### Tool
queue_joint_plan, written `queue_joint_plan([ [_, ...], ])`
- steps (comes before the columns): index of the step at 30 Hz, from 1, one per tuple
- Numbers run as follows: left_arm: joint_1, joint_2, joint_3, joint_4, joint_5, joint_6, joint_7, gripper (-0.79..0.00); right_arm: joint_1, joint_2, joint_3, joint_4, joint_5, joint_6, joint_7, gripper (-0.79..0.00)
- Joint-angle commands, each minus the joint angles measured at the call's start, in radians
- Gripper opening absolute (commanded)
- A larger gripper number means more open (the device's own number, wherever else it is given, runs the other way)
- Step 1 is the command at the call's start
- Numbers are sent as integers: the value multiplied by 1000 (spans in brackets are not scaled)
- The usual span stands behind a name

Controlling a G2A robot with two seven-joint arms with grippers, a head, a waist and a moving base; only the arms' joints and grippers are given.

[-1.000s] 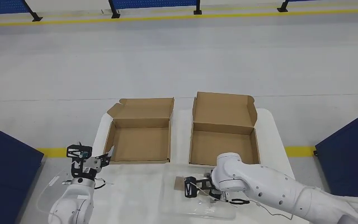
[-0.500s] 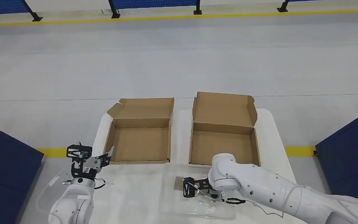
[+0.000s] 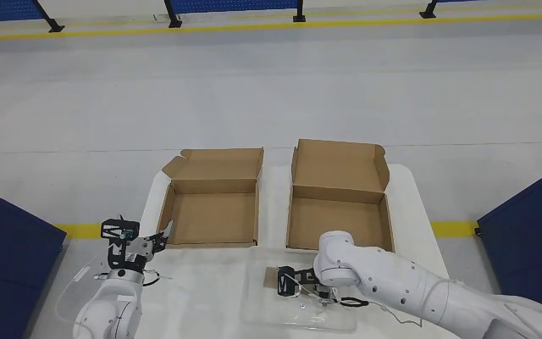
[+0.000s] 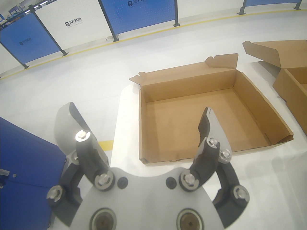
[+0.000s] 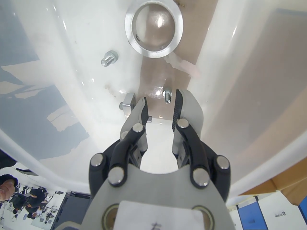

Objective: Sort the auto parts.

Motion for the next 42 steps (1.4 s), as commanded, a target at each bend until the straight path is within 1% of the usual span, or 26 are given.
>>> queue_joint_plan([
  [1,0,0,0,0,0,0,0,0,-2,-2,3,6,-2,-2,-4,-600],
  [10,0,0,0,0,0,0,0,0,-12,-10,14,29,-14,-12,-19,-625],
  [14,0,0,0,0,0,0,0,0,-17,-14,20,41,-19,-17,-24,-677],
  [15,0,0,0,0,0,0,0,0,-18,-14,21,43,-19,-17,-25,-702],
  [16,0,0,0,0,0,0,0,0,-19,-15,22,45,-21,-17,-25,-763],
  [17,0,0,0,0,0,0,0,0,-20,-16,24,47,-21,-16,-24,-785],
  [21,0,0,0,0,0,0,0,0,-23,-17,31,46,-20,-14,-15,-785],
  [25,0,0,0,0,0,0,0,0,-27,-8,55,0,-12,4,12,-785],
  [28,0,0,0,0,0,0,0,0,-38,12,89,-71,-3,25,43,-785],
  [31,0,0,0,0,0,0,0,0,-54,44,122,-166,11,58,81,-785],
  [33,0,0,0,0,0,0,0,0,-57,56,130,-198,18,69,91,-785],
  [42,0,0,0,0,0,0,0,0,-57,56,130,-198,18,69,91,-785],
])
